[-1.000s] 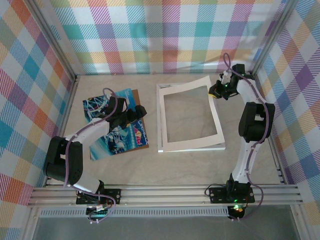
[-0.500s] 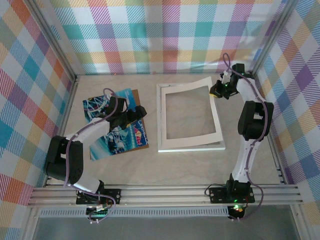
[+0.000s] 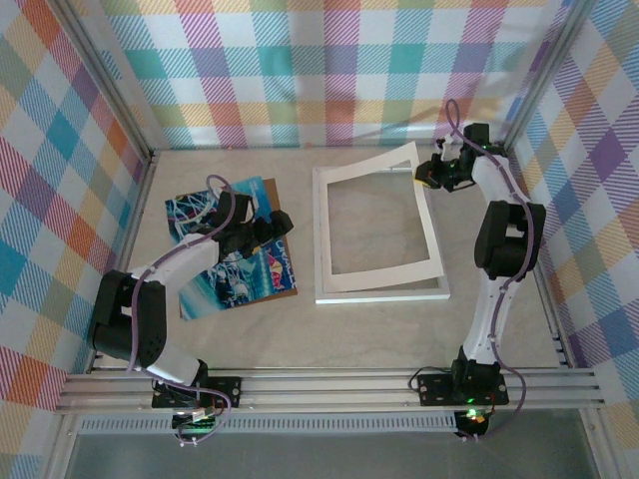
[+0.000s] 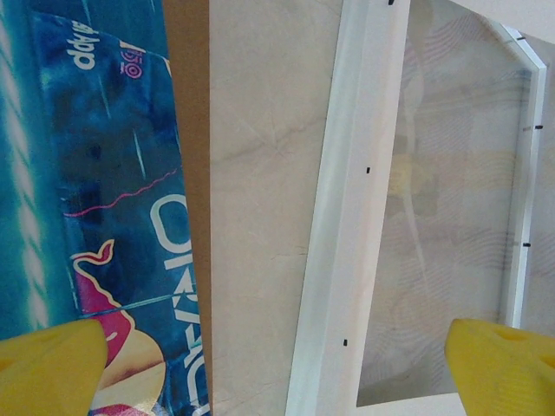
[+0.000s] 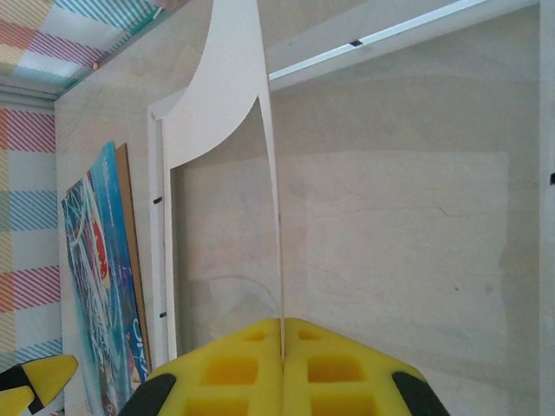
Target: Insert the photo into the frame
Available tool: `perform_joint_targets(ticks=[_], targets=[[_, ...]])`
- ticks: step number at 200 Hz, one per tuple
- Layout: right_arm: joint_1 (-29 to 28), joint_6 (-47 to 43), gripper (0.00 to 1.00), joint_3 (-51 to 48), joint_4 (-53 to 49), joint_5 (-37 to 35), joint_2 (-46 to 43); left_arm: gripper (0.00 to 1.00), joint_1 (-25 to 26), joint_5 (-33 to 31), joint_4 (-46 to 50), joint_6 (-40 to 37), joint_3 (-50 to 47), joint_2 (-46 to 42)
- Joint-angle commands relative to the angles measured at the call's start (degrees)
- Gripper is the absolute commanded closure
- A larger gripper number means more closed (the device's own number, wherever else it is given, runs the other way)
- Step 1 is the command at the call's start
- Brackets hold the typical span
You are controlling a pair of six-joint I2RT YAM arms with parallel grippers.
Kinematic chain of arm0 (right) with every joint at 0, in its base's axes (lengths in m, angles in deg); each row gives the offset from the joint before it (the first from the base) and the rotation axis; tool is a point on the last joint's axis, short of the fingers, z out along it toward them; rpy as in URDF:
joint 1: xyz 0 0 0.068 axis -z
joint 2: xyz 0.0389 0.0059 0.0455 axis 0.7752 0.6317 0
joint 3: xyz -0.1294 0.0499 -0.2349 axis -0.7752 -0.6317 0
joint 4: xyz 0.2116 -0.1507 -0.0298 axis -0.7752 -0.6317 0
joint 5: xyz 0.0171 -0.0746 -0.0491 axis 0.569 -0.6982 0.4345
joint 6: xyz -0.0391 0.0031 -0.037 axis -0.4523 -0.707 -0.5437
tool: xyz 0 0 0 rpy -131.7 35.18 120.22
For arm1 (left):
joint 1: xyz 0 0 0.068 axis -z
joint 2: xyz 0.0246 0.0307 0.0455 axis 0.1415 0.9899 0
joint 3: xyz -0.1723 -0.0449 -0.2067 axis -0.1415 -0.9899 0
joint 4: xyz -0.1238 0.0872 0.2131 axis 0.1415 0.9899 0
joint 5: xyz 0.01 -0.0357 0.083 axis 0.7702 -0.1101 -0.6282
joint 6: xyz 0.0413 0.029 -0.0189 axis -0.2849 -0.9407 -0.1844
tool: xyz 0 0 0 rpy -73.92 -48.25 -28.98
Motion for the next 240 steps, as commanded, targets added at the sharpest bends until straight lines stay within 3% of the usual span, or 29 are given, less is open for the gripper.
perform_joint_targets(ticks=[1, 102, 188, 240], targets=[[0.1, -0.4, 0.96, -1.2, 1.9, 1.8, 0.9, 0.0, 0.3, 0.8, 1.4, -1.3, 1.7, -0.1], [-0.2, 6.3, 0.89, -12.5, 9.7, 1.4, -2.2, 0.0, 0.4, 2.2, 0.3, -0.2, 1.1, 0.5], [-0.2, 6.7, 0.34, -9.6, 5.5, -7.8, -2.6, 0.0, 0.5, 1.3, 0.5, -0.7, -0.8, -1.6], [-0.2, 7.3, 0.25, -4.8, 0.9, -18.4, -1.7, 0.0, 0.5, 2.3, 0.4, -0.6, 0.0, -1.2]])
